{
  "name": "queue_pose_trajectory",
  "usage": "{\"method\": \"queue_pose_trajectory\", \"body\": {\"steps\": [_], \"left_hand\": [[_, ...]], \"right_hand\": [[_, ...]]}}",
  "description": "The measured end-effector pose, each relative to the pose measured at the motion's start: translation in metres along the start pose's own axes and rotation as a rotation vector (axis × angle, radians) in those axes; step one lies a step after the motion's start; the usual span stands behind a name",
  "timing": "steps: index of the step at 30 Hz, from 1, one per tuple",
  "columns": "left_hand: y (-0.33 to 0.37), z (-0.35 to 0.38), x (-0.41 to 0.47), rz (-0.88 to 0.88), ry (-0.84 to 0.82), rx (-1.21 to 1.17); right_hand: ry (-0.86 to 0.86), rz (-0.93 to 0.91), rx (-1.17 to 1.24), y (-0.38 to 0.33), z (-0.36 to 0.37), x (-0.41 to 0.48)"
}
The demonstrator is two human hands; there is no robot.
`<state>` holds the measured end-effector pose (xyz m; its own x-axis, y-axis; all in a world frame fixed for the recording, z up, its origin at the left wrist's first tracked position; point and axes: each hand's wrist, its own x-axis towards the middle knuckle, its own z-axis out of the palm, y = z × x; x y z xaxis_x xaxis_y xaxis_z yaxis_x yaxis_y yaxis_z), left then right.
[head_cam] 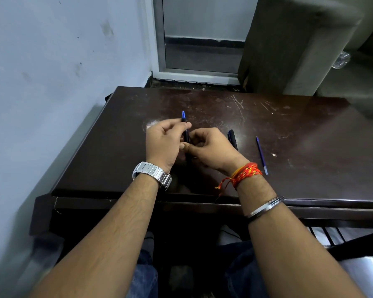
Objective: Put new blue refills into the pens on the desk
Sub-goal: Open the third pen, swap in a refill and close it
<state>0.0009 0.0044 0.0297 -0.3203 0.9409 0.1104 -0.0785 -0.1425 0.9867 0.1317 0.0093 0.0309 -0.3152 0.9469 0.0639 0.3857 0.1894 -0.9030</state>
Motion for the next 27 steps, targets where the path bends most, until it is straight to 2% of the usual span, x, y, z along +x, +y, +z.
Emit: {"method": "queue_pose_trajectory", "body": {"steps": [3, 5, 8, 10, 15, 17, 19, 21, 25, 27], "left_hand": [[-0.0048, -0.0007, 0.0003, 0.079, 0.106, 0.081], [-0.0074, -0.0019, 0.0003, 0.076, 0.118, 0.12], [-0.0043, 0.0005, -0.0014, -0.085, -0.039, 0.043], [-0.002, 0.0027, -0.0015, -0.129, -0.122, -0.017], [-0.0073, 0.0012, -0.0012, -0.023, 0.025, 0.057], [-0.0046, 0.0003, -0.0032, -0.025, -0.02, 0.046], [-0.0013, 0.0012, -0.0037, -0.096, -0.125, -0.013], [0.0002, 0.0018, -0.003, -0.136, -0.157, -0.065], [-0.0059, 0.0007, -0.0037, 0.01, -0.059, 0.125], [-0.007, 0.0003, -0.0033, -0.002, -0.034, 0.098]], "right_hand": [[-0.015, -0.003, -0.035, -0.0002, -0.0008, -0.0003], [-0.04, -0.006, -0.066, -0.0022, 0.0008, -0.0011], [-0.036, -0.018, -0.053, -0.0026, 0.0013, -0.0014], [-0.025, 0.0, -0.02, -0.0022, 0.0005, -0.0015], [-0.026, 0.023, -0.011, -0.0028, -0.0007, -0.0014], [-0.036, 0.003, -0.021, -0.0033, -0.0004, -0.0016], [-0.038, 0.003, -0.022, -0.0019, 0.0002, -0.0012], [-0.039, 0.029, 0.002, -0.0014, 0.0003, -0.0018], [-0.049, 0.009, -0.009, -0.0028, -0.0026, -0.0038], [-0.067, 0.013, -0.013, -0.0037, -0.0034, -0.0042]]}}
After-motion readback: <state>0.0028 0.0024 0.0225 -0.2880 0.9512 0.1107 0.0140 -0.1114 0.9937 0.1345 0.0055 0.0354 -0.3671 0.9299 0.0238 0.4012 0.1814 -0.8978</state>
